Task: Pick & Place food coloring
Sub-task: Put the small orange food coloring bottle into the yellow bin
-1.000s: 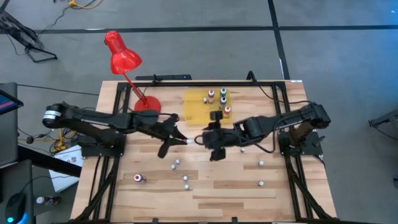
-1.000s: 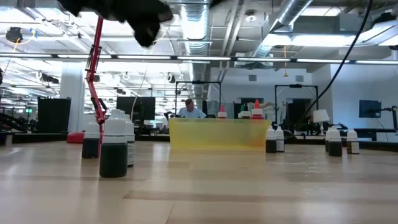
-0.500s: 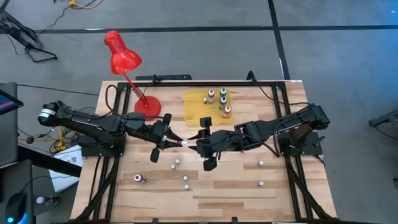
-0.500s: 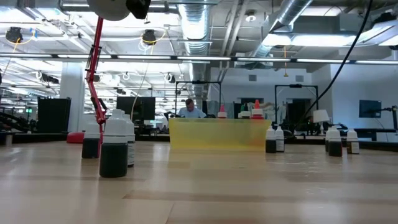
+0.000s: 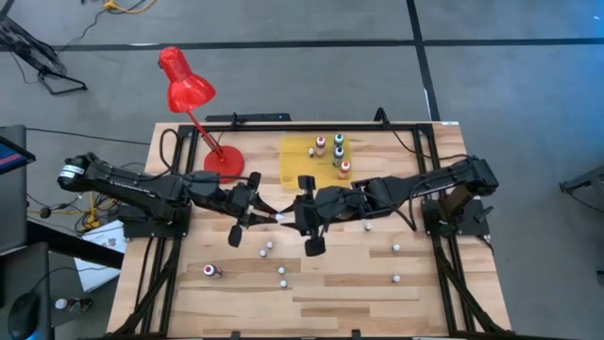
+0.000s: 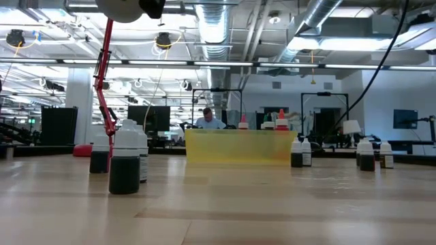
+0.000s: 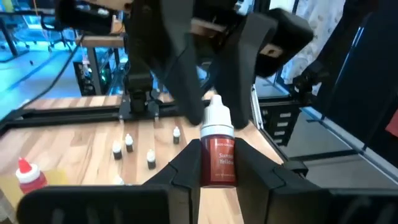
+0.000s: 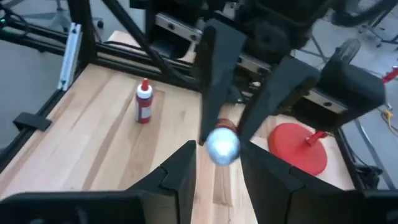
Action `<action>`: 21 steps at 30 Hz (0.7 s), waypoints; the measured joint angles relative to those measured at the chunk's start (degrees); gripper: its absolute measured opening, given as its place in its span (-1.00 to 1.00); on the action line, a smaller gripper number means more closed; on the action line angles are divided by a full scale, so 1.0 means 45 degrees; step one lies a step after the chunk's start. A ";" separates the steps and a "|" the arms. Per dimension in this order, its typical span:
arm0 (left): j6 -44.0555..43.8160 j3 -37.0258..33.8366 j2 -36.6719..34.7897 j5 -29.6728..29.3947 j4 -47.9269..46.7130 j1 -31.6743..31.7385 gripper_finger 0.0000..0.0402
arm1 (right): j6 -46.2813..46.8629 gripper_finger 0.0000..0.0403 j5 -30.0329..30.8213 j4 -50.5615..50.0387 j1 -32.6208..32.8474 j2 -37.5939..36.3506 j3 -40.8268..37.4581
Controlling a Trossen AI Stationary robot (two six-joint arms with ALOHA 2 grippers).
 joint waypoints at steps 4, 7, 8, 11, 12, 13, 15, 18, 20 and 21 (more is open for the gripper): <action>0.0221 -0.0001 0.0001 0.0000 0.0164 0.0000 -0.69 | 0.0102 -0.41 -0.0022 0.0201 -0.0190 0.0000 0.0000; 0.0312 0.0001 0.0001 -0.0009 0.0256 0.0004 -0.69 | 0.0459 -0.41 -0.0036 0.0198 -0.0302 0.0000 0.0000; 0.0314 0.0001 0.0001 -0.0011 0.0249 0.0005 -0.69 | 0.0614 -0.41 -0.0058 0.0193 -0.0334 0.0000 0.0000; 0.0404 0.0003 0.0001 -0.0123 0.0251 0.0015 -0.69 | 0.0868 -0.41 -0.0063 0.0193 -0.0428 0.0000 0.0000; 0.0404 0.0001 0.0001 -0.0165 0.0246 0.0015 -0.69 | 0.0873 -0.42 -0.0063 0.0193 -0.0435 0.0000 0.0000; 0.0409 -0.0001 0.0001 -0.0198 0.0242 0.0015 -0.69 | 0.0877 -0.42 -0.0058 0.0193 -0.0435 0.0000 0.0000; 0.0409 0.0003 0.0001 -0.0210 0.0242 0.0015 -0.69 | 0.0879 -0.45 -0.0058 0.0197 -0.0435 0.0000 0.0000; 0.0409 0.0003 0.0001 -0.0231 0.0238 0.0015 -0.69 | 0.0884 -0.54 -0.0060 0.0193 -0.0435 0.0000 0.0000; 0.0409 0.0002 0.0001 -0.0230 0.0234 0.0012 -0.69 | 0.0886 -0.63 -0.0160 0.0193 -0.0435 0.0000 0.0000; 0.0404 0.0004 0.0001 -0.0244 0.0221 0.0010 -0.69 | 0.0908 -0.68 -0.0277 0.0188 -0.0438 0.0000 0.0000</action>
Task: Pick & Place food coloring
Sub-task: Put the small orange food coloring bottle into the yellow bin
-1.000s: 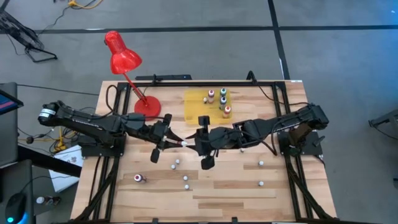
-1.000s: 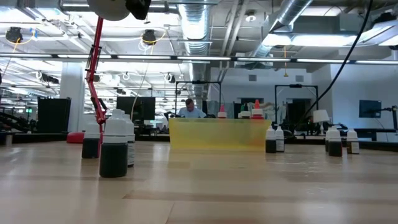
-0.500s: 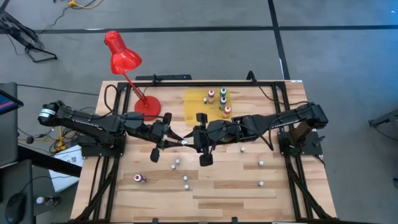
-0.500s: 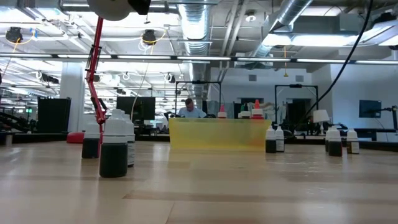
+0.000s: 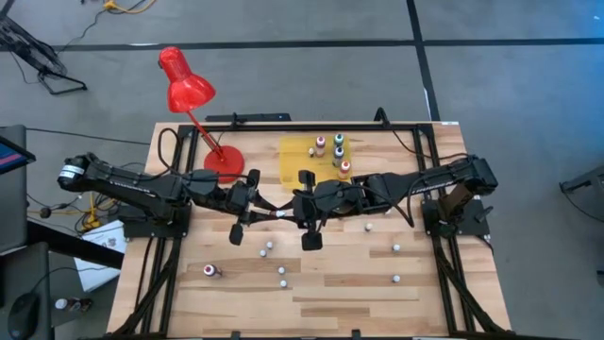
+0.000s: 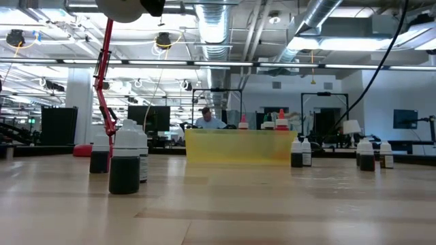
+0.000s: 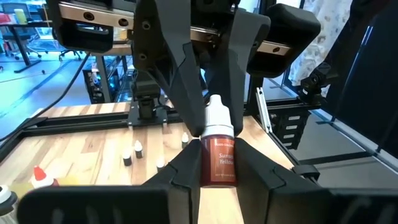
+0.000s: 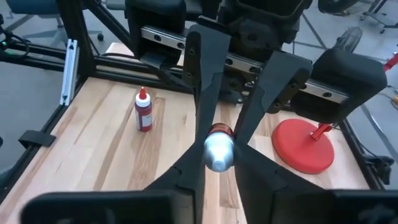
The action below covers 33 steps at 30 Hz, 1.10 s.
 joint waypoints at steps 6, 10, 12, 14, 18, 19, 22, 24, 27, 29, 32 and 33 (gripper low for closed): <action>-0.0015 -0.0004 -0.0005 -0.0104 -0.0042 -0.0005 -0.69 | 0.0170 -0.81 -0.0200 -0.0038 -0.0016 0.0000 0.0000; -0.0266 -0.0002 -0.0005 -0.0293 -0.0037 -0.0010 -0.69 | 0.0315 -0.81 -0.0222 -0.0038 0.0013 -0.0005 0.0000; -0.0301 -0.0005 -0.0005 -0.0356 -0.0032 -0.0015 -0.69 | 0.0435 -0.81 -0.0254 -0.0026 0.0054 -0.0005 0.0000; -0.0157 0.0000 -0.0005 -0.0356 0.0019 -0.0015 -0.67 | 0.0504 -0.81 -0.0232 -0.0024 0.0076 -0.0005 0.0000; -0.0178 -0.0005 0.0012 -0.0369 0.0160 0.0039 -0.56 | 0.1057 -0.81 -0.0247 -0.0109 0.0066 -0.0015 0.0005; -0.0175 0.0000 0.0024 -0.0387 0.0235 0.0072 -0.51 | 0.1202 -0.81 -0.0259 -0.0246 0.0059 -0.0068 0.0005; -0.0175 0.0024 -0.0005 -0.0499 0.0531 0.0244 -0.35 | 0.1725 -0.79 -0.0314 -0.0979 -0.0092 -0.0284 0.0005; -0.0180 0.0024 -0.0005 -0.0661 0.0512 0.0403 -0.23 | 0.2137 -0.78 -0.0340 -0.1529 -0.0224 -0.0436 0.0005; 0.0015 0.0024 0.0005 -0.1049 0.0444 0.0714 -0.07 | 0.2526 -0.78 -0.0305 -0.2243 -0.0445 -0.0578 0.0005; 0.0172 0.0024 0.0000 -0.1290 0.0313 0.0935 0.03 | 0.2534 -0.78 -0.0275 -0.2868 -0.0615 -0.0584 0.0005; 0.0185 0.0024 0.0000 -0.1522 -0.0266 0.1204 0.14 | 0.2536 -0.78 0.0124 -0.3700 -0.1053 -0.0615 0.0003; 0.0154 0.0024 0.0000 -0.1522 -0.0570 0.1285 0.17 | 0.2536 -0.78 0.0366 -0.4008 -0.1270 -0.0622 0.0005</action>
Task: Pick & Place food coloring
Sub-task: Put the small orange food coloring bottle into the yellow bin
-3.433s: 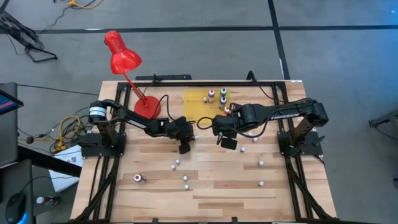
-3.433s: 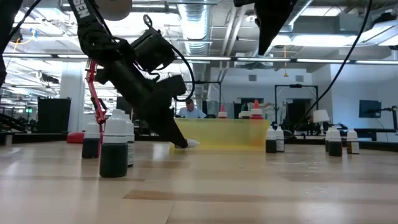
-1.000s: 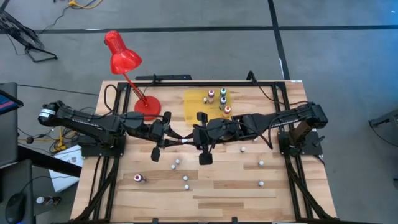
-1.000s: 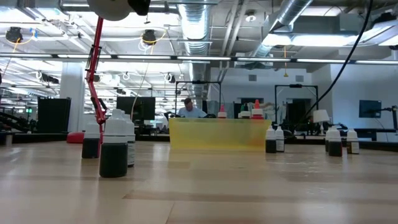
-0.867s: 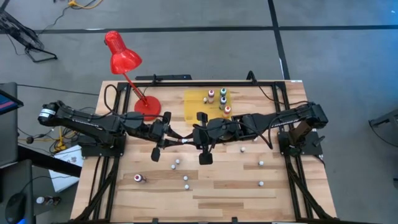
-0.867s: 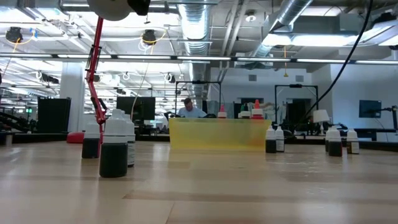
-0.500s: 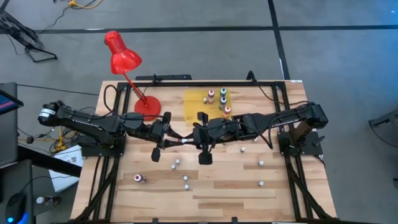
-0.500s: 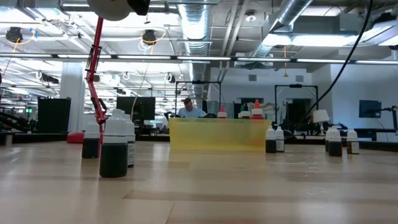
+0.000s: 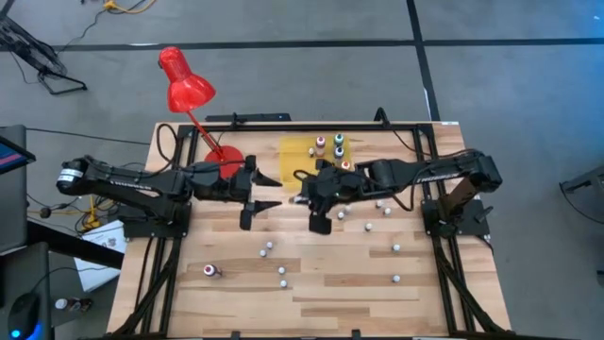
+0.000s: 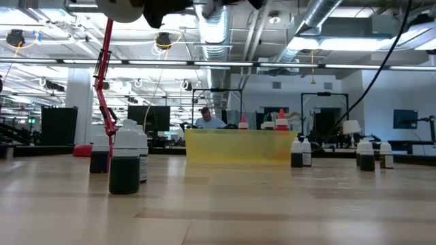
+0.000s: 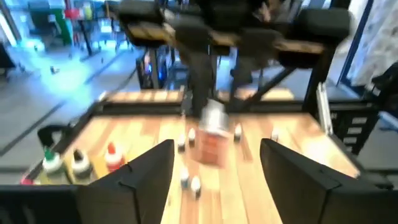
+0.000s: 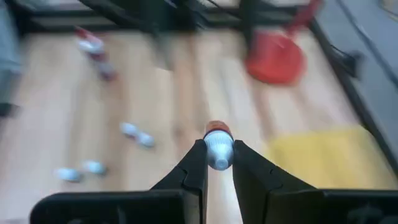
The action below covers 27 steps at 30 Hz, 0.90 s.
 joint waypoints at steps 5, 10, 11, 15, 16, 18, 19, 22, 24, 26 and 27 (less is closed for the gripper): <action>-0.0978 -0.0005 -0.0091 -0.0039 -0.1910 0.0215 0.20 | 0.0108 -0.75 0.0331 -0.0370 -0.1708 0.0374 0.0014; -0.1738 -0.0019 -0.0681 -0.0041 -0.3738 0.0226 0.21 | 0.0427 -0.74 -0.0703 -0.0360 -0.3835 0.1293 0.0010; -0.1835 -0.0014 -0.0813 -0.0035 -0.3874 0.0226 0.21 | 0.0591 -0.74 -0.0962 -0.0324 -0.4186 0.1605 0.0000; -0.1931 -0.0010 -0.1747 -0.0043 -0.5056 0.0226 0.21 | 0.1120 -0.74 -0.1883 0.0189 -0.5350 0.2823 -0.0005; -0.1932 -0.0010 -0.2036 -0.0044 -0.5466 0.0226 0.21 | 0.1211 -0.74 -0.1934 0.0251 -0.5545 0.3128 -0.0005; -0.1924 -0.0011 -0.2602 -0.0173 -0.5903 0.0226 0.21 | 0.1377 -0.74 -0.1964 0.0577 -0.5820 0.3744 0.0002; -0.1896 -0.0010 -0.2881 -0.0202 -0.6106 0.0226 0.21 | 0.1498 -0.73 -0.1961 0.0503 -0.5941 0.4023 -0.0005; -0.1884 -0.0015 -0.3744 -0.0414 -0.6837 0.0229 0.21 | 0.1555 -0.73 -0.1940 0.0290 -0.6218 0.4860 0.0449; -0.1872 -0.0010 -0.4237 -0.0642 -0.7065 0.0231 0.21 | 0.1559 -0.73 -0.1701 0.0065 -0.6343 0.5435 0.1062; -0.1848 -0.0019 -0.4742 -0.0972 -0.7615 0.0231 0.21 | 0.1490 -0.73 -0.1631 -0.0478 -0.6382 0.5912 0.1676; -0.1844 -0.0010 -0.4928 -0.1071 -0.7628 0.0231 0.21 | 0.1386 -0.73 -0.1618 -0.0515 -0.6382 0.6202 0.2119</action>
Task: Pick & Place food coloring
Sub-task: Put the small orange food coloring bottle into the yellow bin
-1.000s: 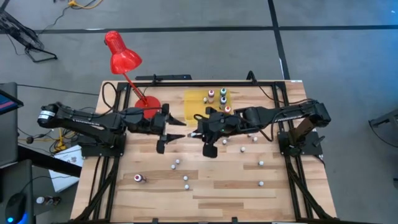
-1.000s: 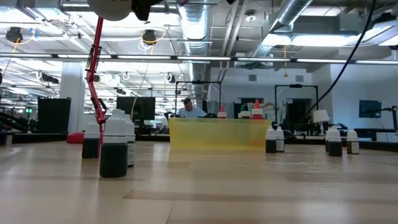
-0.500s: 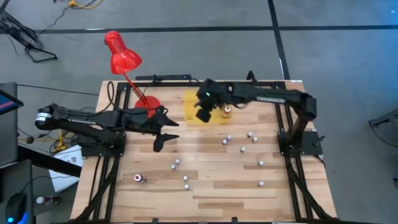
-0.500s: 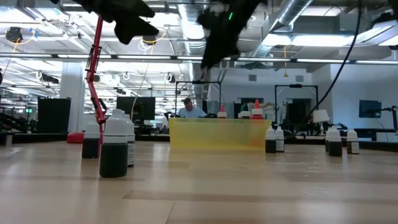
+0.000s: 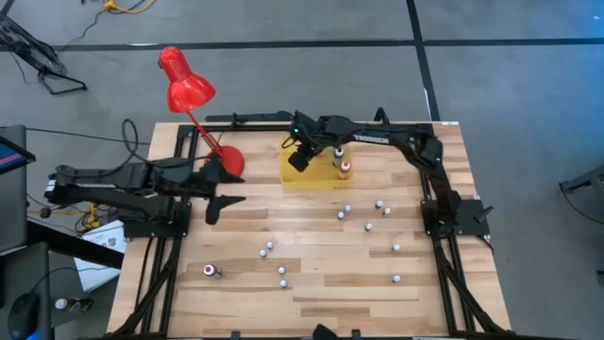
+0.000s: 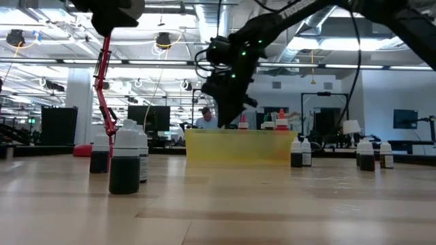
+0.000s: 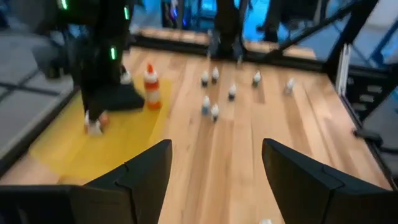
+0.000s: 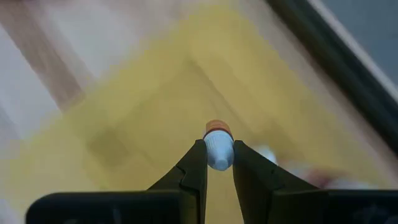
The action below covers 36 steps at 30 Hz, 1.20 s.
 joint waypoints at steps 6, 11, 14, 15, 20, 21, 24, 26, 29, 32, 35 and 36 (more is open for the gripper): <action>0.0006 -0.0005 -0.0876 -0.0753 -0.0795 0.0029 0.21 | -0.0608 -0.73 0.0295 -0.1497 -0.0036 0.1431 0.2371; 0.0010 -0.0005 -0.1115 -0.0791 -0.1085 0.0095 0.21 | -0.0630 -0.73 0.0329 -0.1795 -0.0073 0.2786 0.4201; 0.0010 -0.0005 -0.1143 -0.0785 -0.1244 0.0104 0.21 | -0.0641 -0.73 0.0703 -0.3117 -0.0013 0.3512 0.5380; 0.0012 -0.0005 -0.1142 -0.0789 -0.1292 0.0115 0.21 | -0.0640 -0.73 0.0713 -0.3324 -0.0010 0.3708 0.5770; 0.0137 -0.0005 -0.1114 -0.0790 -0.1467 0.0141 0.21 | -0.1038 -0.73 0.0702 -0.4500 -0.0010 0.4207 0.6963; 0.0161 -0.0005 -0.1114 -0.0799 -0.1491 0.0141 0.21 | -0.1165 -0.73 0.0680 -0.4479 -0.0010 0.4176 0.6935; 0.0294 -0.0005 -0.1104 -0.0829 -0.1579 0.0136 0.21 | -0.1247 -0.73 0.0651 -0.4275 -0.0015 0.4128 0.6940; 0.0296 -0.0005 -0.1109 -0.0831 -0.1568 0.0136 0.21 | -0.1762 -0.73 0.0632 -0.4253 -0.0050 0.4090 0.6949; 0.0287 -0.0005 -0.1100 -0.0829 -0.1583 0.0136 0.21 | -0.3308 -0.73 0.0603 -0.4471 -0.0151 0.4090 0.6939; 0.0274 -0.0005 -0.1104 -0.0829 -0.1715 0.0136 0.21 | -0.4560 -0.73 0.0578 -0.4662 -0.0275 0.4090 0.6939; 0.0251 -0.0005 -0.1100 -0.0827 -0.1804 0.0136 0.21 | -0.5480 -0.73 -0.0249 -0.4859 -0.0456 0.4090 0.6939; 0.0243 -0.0005 -0.1104 -0.0829 -0.1811 0.0136 0.21 | -0.5655 -0.73 -0.0689 -0.4947 -0.0535 0.4090 0.6938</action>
